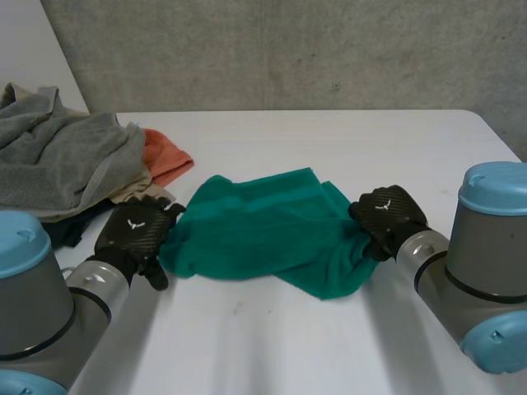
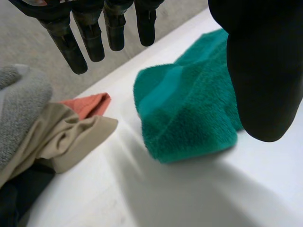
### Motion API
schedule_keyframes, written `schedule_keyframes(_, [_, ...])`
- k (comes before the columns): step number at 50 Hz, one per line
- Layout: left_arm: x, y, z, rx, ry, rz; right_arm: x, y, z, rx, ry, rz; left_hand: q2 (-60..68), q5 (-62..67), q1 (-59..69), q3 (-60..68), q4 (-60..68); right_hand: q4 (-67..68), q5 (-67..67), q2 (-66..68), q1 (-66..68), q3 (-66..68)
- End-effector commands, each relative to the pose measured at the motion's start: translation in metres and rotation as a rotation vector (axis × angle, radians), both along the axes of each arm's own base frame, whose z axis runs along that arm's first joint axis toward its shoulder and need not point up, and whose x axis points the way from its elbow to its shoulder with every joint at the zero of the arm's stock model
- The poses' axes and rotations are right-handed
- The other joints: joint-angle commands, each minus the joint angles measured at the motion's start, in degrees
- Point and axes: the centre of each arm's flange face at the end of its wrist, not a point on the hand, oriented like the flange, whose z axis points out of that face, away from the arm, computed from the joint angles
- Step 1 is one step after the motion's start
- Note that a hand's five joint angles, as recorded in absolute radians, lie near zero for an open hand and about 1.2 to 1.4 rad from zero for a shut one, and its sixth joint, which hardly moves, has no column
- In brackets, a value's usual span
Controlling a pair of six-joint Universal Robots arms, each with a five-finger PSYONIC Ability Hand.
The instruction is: Fold the laundry.
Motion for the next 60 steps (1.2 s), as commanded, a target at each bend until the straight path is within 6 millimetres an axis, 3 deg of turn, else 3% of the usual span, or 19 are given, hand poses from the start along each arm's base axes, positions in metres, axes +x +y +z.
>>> schedule_keyframes(1, [-0.001,0.001,-0.003,0.024,-0.042,-0.040,0.003,0.005,0.001,0.003,0.007,0.012,-1.51,-2.71,-1.28,-1.73,-1.43,11.66,14.27,12.94,16.65,12.25])
schedule_keyframes(8, [-0.005,-0.012,-0.007,0.024,-0.042,-0.057,0.002,0.005,0.001,0.007,0.006,0.012,-0.81,-2.00,-0.58,-1.03,-0.73,11.66,14.27,12.94,16.65,12.25])
schedule_keyframes(12, [-0.007,-0.028,-0.013,0.032,-0.047,-0.074,0.002,0.005,0.000,0.014,0.009,0.014,5.59,4.39,5.81,5.36,5.66,11.66,14.27,12.94,16.65,12.25])
schedule_keyframes(16, [-0.012,-0.050,-0.021,0.022,-0.070,-0.119,0.002,0.006,-0.002,0.024,0.012,0.019,20.19,18.99,20.41,19.97,20.27,11.66,14.27,12.94,16.65,12.25])
schedule_keyframes(27, [-0.018,-0.058,-0.048,0.102,-0.159,-0.180,-0.001,0.001,-0.004,0.028,0.008,0.004,22.24,21.05,22.47,22.02,22.32,11.66,14.27,12.94,16.65,12.25])
schedule_keyframes(29, [-0.018,-0.060,-0.050,0.100,-0.166,-0.180,-0.002,0.001,-0.005,0.033,0.009,0.004,28.60,27.40,28.82,28.38,28.68,11.66,14.27,12.94,16.65,12.25])
schedule_keyframes(30, [-0.018,-0.062,-0.049,0.093,-0.172,-0.179,-0.002,0.001,-0.006,0.035,0.012,0.003,47.46,46.26,47.69,47.24,47.54,11.66,14.27,12.94,16.65,12.25])
schedule_keyframes(32, [-0.017,-0.063,-0.044,0.082,-0.173,-0.172,-0.003,-0.001,-0.003,0.027,0.010,-0.003,68.38,67.19,68.61,68.16,68.46,11.66,14.27,12.94,16.65,12.25])
schedule_keyframes(36, [-0.016,-0.054,-0.017,0.035,-0.153,-0.137,-0.007,-0.002,0.008,0.012,0.002,-0.017,68.49,67.29,68.72,68.27,68.57,11.66,14.27,12.94,16.65,12.25])
schedule_keyframes(37, [-0.016,-0.045,0.003,-0.004,-0.121,-0.129,-0.009,-0.003,0.019,-0.012,-0.005,-0.022,68.49,67.29,68.72,68.27,68.57,11.66,14.27,12.94,16.65,12.25])
schedule_keyframes(40, [-0.016,-0.028,0.036,-0.076,-0.060,-0.116,-0.014,-0.008,0.040,-0.056,-0.025,-0.041,68.49,67.29,68.72,68.27,68.57,11.66,14.27,12.94,16.65,12.25])
schedule_keyframes(41, [-0.014,-0.016,0.054,-0.110,-0.024,-0.112,-0.018,-0.014,0.057,-0.096,-0.042,-0.056,68.49,67.29,68.72,68.27,68.57,11.66,14.27,12.94,16.65,12.25])
schedule_keyframes(44, [-0.011,0.000,0.075,-0.155,0.028,-0.112,-0.020,-0.021,0.087,-0.178,-0.069,-0.062,68.49,67.29,68.72,68.27,68.57,11.66,14.27,12.94,16.65,12.25])
schedule_keyframes(45, [-0.009,0.011,0.086,-0.182,0.055,-0.118,-0.020,-0.025,0.105,-0.230,-0.087,-0.059,68.49,67.29,68.72,68.27,68.57,11.66,14.27,12.94,16.65,12.25])
schedule_keyframes(50, [-0.008,0.035,0.108,-0.240,0.099,-0.146,-0.007,-0.043,0.139,-0.361,-0.128,0.002,68.49,67.29,68.72,68.27,68.57,11.66,14.27,12.94,16.65,12.25])
schedule_keyframes(55, [-0.007,0.045,0.110,-0.233,0.099,-0.158,0.021,-0.072,0.143,-0.450,-0.154,0.104,68.49,67.29,68.72,68.27,68.57,11.66,14.27,12.94,16.65,12.25])
schedule_keyframes(59, [-0.010,0.046,0.103,-0.200,0.090,-0.161,0.055,-0.091,0.116,-0.476,-0.182,0.204,68.49,67.29,68.72,68.27,68.57,11.66,14.27,12.94,16.65,12.25])
schedule_keyframes(60, [-0.011,0.044,0.098,-0.179,0.080,-0.160,0.069,-0.097,0.097,-0.468,-0.184,0.244,68.49,67.29,68.72,68.27,68.57,11.66,14.27,12.94,16.65,12.25])
